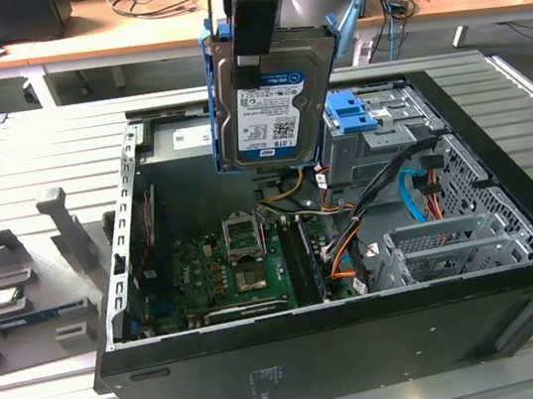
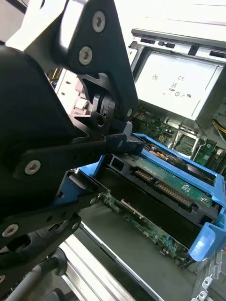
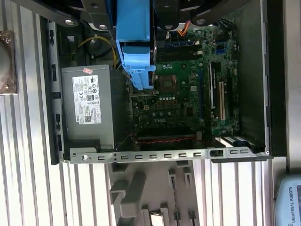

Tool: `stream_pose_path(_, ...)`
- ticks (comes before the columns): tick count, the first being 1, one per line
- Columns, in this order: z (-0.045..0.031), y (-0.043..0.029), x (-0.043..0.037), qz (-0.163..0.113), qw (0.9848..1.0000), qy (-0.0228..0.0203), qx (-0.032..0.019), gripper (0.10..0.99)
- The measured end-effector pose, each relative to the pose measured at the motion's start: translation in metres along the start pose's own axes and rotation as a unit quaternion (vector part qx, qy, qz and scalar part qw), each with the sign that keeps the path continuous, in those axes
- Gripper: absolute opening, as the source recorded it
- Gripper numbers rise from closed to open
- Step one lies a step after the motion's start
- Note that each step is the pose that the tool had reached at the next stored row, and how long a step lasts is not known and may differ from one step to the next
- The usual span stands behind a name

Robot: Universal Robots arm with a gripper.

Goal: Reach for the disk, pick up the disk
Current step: 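Pick up the disk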

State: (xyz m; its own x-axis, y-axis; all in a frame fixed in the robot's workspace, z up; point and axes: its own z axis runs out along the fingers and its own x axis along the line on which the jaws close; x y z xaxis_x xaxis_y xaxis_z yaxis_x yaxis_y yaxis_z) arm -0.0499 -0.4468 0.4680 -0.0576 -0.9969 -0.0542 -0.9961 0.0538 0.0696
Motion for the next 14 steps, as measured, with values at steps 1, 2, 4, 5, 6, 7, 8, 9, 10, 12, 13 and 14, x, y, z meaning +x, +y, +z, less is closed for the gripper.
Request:
stream_pose_path(1,0.0001,-0.0001,0.0009,0.000,1.0000,0.0000,0.0000,0.365)
stream_pose_path(2,0.0001,-0.0002,0.0020,0.000,1.0000,0.0000,0.0000,0.365)
stream_pose_path(4,0.0002,-0.0002,0.0030,0.000,1.0000,0.0000,0.0000,0.365)
stream_pose_path(5,0.0003,-0.0002,0.0039,0.000,1.0000,0.0000,0.0000,0.365)
stream_pose_path(6,0.0004,-0.0003,0.0045,0.000,1.0000,0.0000,0.0000,0.365)
stream_pose_path(7,0.0004,-0.0003,0.0050,0.000,1.0000,0.0000,0.0000,0.365)
stream_pose_path(8,0.0005,-0.0004,0.0056,0.000,1.0000,0.0000,0.0000,0.365)
stream_pose_path(9,0.0005,-0.0004,0.0060,0.000,1.0000,0.0000,0.0000,0.365)
stream_pose_path(10,0.0005,-0.0004,0.0066,0.000,1.0000,0.0000,0.0000,0.365)
stream_pose_path(12,0.0006,-0.0005,0.0078,0.000,1.0000,0.0000,0.0000,0.365)
stream_pose_path(13,0.0006,-0.0005,0.0083,0.000,1.0000,0.0000,0.0000,0.365)
stream_pose_path(14,0.0007,-0.0006,0.0091,0.000,1.0000,0.0000,0.0000,0.365)
